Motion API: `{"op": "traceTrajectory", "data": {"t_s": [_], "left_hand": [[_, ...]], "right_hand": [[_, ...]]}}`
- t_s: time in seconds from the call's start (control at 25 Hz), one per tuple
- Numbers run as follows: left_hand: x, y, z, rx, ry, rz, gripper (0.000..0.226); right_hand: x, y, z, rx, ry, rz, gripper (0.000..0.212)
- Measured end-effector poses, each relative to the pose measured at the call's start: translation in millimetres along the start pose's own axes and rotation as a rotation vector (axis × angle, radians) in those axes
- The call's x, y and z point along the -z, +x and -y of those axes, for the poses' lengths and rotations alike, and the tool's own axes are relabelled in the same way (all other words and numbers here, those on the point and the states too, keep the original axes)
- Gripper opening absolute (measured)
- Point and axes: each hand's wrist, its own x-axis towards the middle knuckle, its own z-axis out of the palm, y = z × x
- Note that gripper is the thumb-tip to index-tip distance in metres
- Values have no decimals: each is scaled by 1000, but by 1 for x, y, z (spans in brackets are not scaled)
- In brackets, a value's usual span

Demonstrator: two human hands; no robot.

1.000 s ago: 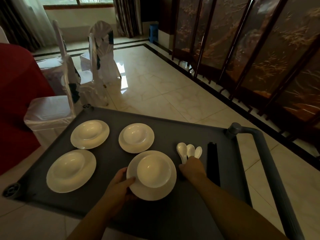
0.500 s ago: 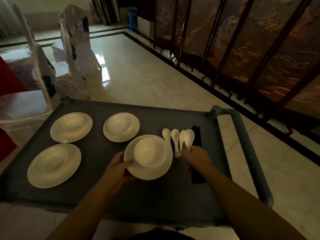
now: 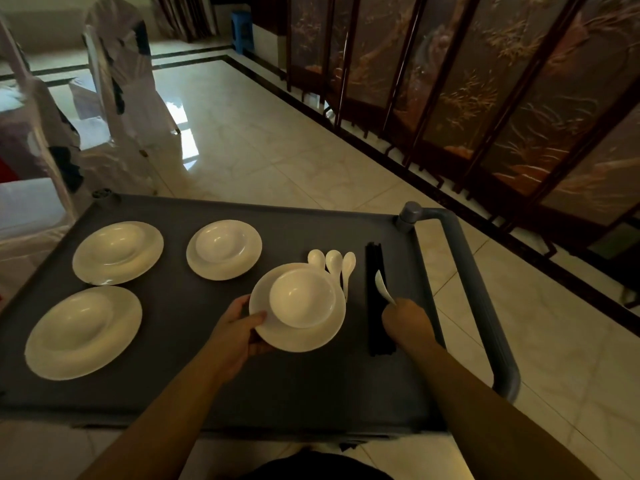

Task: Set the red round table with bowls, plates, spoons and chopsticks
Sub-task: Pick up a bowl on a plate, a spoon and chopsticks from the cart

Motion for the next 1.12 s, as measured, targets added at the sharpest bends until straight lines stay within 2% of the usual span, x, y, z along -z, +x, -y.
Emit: {"op": "traceTrajectory", "data": {"t_s": [0.08,0.32,1.12], "left_hand": [[1,-1,1,1,3,-4,36],[6,-7,2,-1,-9,-19,40],[2,-17,6,-31,-22,-74,37]], "right_hand": [[-1,-4,-6,42,30,-9,16],[-6,-3,-20,-2,56,16,26],[7,5,-13,17,-100,111,23]]}}
